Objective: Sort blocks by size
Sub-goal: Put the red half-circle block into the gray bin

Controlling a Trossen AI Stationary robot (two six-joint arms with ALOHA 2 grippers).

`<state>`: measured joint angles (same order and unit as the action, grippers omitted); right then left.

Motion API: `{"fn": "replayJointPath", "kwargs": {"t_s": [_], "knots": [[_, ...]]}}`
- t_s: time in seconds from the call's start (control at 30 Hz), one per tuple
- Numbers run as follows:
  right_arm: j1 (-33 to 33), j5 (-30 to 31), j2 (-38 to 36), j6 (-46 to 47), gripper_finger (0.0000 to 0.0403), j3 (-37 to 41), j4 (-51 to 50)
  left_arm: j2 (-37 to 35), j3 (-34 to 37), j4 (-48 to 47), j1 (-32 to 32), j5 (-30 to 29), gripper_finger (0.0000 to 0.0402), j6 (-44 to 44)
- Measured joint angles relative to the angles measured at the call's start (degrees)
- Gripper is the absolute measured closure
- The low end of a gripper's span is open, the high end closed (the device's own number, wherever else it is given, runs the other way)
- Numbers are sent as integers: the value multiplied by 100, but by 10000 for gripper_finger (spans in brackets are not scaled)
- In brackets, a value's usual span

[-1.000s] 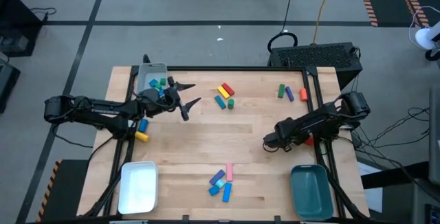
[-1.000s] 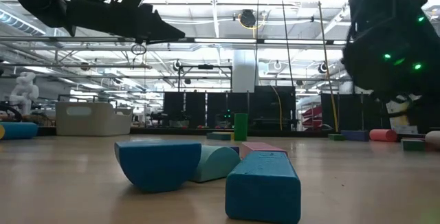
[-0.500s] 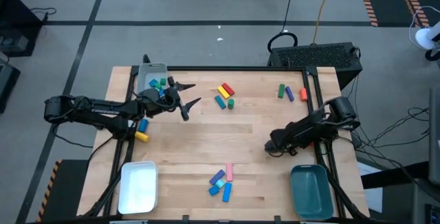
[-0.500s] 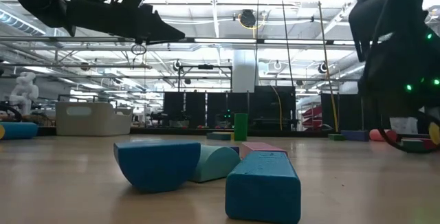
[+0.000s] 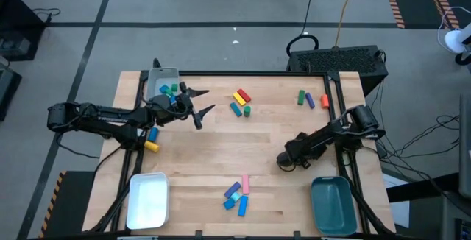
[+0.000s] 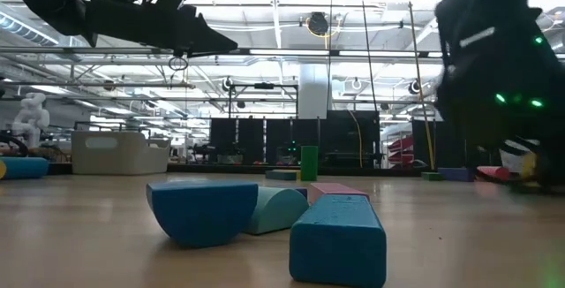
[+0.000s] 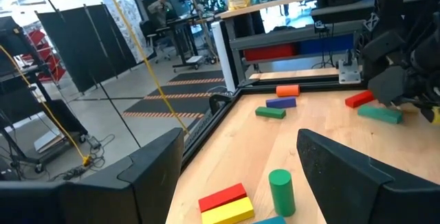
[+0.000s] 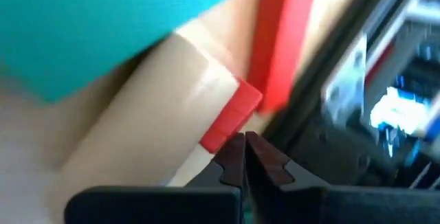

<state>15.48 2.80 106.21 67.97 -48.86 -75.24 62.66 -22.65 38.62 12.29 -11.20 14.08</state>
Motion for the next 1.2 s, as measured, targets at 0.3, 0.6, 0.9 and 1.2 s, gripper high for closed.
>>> {"fn": "replayJointPath", "kwargs": {"t_s": [0.3, 0.6, 0.9, 1.2], "knots": [[-46, 1605, 0, -1038, 402, -1389, -53, 2, 0, 7, 0, -2, 116, -14], [-436, 1765, -29, -2831, 364, -2152, -656, 2, 0, 3, -9, -2, 116, -74], [-1071, 262, -789, -4277, 193, -1347, -315, 1, 0, -10, -9, -2, 116, -133], [-1285, -45, -1507, -5421, 64, 289, 1329, 1, 0, -15, -11, -2, 116, -128]]}}
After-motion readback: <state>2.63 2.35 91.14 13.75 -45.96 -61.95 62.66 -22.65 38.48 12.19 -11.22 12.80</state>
